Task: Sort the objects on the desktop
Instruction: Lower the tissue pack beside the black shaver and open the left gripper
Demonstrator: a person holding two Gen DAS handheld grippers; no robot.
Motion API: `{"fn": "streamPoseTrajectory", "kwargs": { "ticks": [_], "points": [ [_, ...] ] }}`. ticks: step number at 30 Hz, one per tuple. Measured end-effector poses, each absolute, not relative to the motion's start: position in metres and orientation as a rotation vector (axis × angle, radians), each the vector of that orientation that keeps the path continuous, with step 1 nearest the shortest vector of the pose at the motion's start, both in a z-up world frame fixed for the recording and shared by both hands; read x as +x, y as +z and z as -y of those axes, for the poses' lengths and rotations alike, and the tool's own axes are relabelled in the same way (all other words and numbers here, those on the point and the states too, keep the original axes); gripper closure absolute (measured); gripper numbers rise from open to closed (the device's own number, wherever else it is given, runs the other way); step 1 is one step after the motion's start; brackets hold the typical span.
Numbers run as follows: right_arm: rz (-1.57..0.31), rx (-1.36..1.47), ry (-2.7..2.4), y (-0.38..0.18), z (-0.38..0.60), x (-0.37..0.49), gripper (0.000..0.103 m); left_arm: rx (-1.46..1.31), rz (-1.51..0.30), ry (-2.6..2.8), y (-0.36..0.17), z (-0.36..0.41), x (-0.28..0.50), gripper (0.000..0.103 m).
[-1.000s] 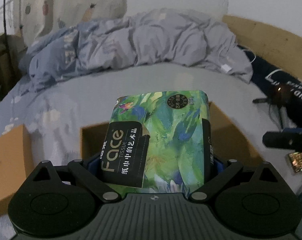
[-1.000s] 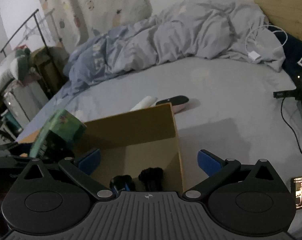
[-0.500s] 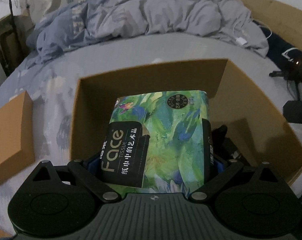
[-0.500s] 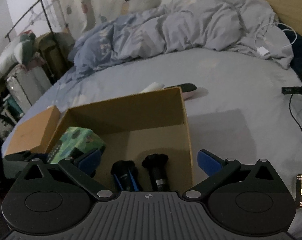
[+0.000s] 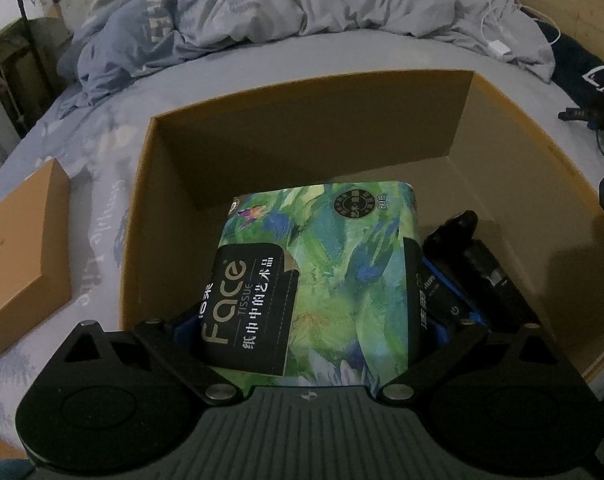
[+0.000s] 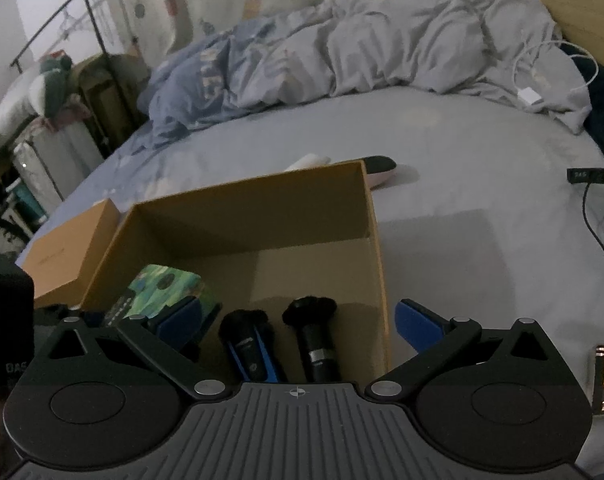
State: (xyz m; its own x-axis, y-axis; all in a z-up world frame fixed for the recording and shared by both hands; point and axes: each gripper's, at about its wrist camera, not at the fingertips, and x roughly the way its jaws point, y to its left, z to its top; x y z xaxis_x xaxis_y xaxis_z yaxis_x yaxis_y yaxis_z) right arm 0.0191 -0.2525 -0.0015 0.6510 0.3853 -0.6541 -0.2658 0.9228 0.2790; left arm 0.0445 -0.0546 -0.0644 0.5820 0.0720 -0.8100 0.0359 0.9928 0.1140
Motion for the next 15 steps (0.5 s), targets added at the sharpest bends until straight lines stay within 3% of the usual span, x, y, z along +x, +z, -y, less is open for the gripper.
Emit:
{"fn": "streamPoseTrajectory", "kwargs": {
  "ticks": [15],
  "points": [
    [-0.794, 0.164, 0.375, -0.0052, 0.2507, 0.0196, 0.000, 0.190, -1.043, 0.006, -0.0709, 0.0634, 0.0530, 0.002]
  ]
}}
